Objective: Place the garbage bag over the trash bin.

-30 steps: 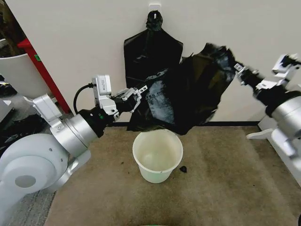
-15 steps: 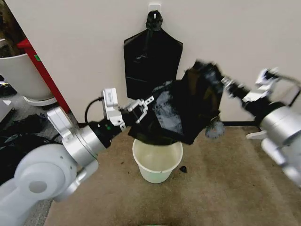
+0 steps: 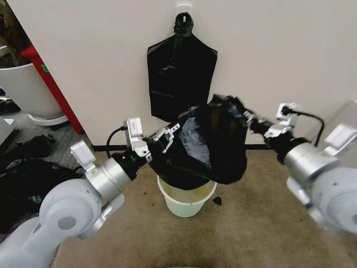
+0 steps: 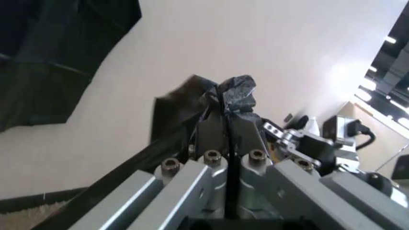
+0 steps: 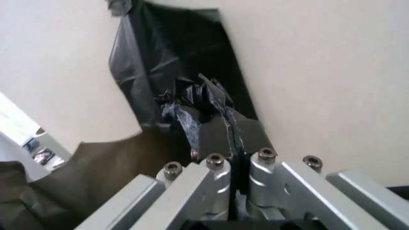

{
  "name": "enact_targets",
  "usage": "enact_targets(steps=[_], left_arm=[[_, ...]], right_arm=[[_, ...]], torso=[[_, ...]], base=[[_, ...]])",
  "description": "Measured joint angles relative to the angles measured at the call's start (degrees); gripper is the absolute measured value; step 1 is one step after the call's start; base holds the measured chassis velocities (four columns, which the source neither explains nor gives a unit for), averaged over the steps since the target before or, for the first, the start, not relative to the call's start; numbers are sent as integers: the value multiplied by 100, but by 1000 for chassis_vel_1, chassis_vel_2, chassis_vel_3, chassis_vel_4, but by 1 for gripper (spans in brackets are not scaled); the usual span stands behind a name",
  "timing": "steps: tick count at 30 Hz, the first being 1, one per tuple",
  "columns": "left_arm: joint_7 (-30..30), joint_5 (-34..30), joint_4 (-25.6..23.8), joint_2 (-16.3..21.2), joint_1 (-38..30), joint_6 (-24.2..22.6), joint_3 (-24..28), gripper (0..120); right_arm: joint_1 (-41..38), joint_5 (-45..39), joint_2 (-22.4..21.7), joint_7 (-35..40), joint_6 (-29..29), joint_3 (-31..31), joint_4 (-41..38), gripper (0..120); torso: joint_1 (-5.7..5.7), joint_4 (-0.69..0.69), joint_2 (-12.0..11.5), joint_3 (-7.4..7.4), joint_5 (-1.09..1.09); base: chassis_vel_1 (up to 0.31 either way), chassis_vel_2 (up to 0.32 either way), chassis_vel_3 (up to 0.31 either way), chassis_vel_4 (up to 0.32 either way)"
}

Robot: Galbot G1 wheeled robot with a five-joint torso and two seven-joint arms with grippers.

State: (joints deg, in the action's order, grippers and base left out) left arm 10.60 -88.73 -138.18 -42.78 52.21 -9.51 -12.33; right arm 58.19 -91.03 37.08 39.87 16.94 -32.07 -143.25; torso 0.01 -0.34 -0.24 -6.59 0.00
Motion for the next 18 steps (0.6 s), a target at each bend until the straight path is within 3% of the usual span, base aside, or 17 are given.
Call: enact_targets(steps=[6, 18], left_arm=[[10, -225, 227, -145, -216, 15, -4, 0], [-317, 550, 983, -390, 603, 181, -205, 0]], right_arm=[[103, -125, -23, 18, -11, -205, 0, 0], [272, 667, 572, 14, -129, 992, 2, 0]], torso=[[0, -1, 0, 0, 1], [0, 0, 0, 0, 0]], base=[[0, 0, 0, 0], [0, 0, 0, 0]])
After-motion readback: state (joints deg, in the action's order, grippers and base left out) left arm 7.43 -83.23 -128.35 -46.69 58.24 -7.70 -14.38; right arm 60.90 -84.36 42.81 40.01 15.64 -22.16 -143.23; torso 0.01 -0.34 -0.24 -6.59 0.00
